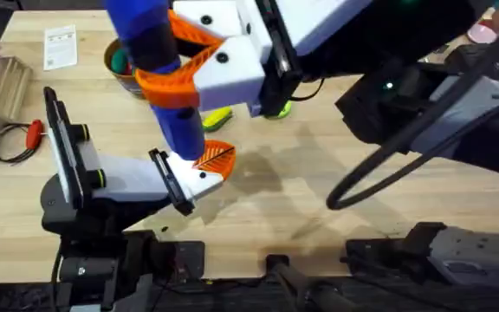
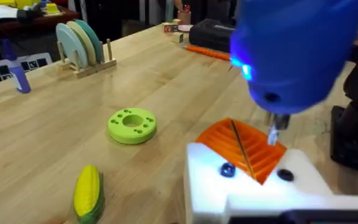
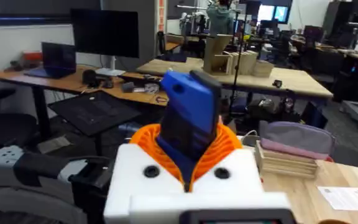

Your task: Pick up the gripper from the table and insert it into the empty holder that is missing its gripper. Then pick up a screw, insert it into the mounting hole, and use the screwdriver to tighten it. Finally, clean up the table by picking up the vegetable and placing it into the bucket.

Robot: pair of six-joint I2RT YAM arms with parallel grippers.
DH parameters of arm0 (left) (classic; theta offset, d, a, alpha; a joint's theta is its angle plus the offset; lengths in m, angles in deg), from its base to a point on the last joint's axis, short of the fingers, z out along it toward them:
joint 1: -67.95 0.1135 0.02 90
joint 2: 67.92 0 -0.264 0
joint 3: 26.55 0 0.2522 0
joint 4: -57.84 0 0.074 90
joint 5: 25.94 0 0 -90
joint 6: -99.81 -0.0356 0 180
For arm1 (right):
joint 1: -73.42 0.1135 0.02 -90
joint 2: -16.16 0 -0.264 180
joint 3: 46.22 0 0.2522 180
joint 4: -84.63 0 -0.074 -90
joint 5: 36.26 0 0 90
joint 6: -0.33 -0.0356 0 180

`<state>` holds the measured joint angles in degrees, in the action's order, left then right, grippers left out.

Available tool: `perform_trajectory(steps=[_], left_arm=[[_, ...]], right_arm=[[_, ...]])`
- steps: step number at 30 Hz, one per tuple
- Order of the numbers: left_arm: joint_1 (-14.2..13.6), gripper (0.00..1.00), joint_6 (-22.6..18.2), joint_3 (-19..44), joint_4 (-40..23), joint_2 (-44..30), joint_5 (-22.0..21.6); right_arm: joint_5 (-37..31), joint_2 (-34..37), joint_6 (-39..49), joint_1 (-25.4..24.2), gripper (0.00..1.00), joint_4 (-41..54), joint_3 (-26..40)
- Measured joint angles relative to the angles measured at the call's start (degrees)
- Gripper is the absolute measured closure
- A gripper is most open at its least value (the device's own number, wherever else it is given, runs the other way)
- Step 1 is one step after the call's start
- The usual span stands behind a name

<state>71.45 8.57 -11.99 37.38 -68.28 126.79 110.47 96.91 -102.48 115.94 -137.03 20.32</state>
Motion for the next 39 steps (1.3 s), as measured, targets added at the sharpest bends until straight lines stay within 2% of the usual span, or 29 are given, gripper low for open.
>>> perform_trajectory(steps=[19,39], left_arm=[[0.0,0.991,0.0,0.0,0.0,0.0,0.0],[0.0,0.991,0.0,0.0,0.0,0.0,0.0]], right_arm=[[0.1,0.7,6.7,1.4,0.978,-0.9,0.0],[0.1,1.1,8.3,1.4,0.978,-0.3,0.0]])
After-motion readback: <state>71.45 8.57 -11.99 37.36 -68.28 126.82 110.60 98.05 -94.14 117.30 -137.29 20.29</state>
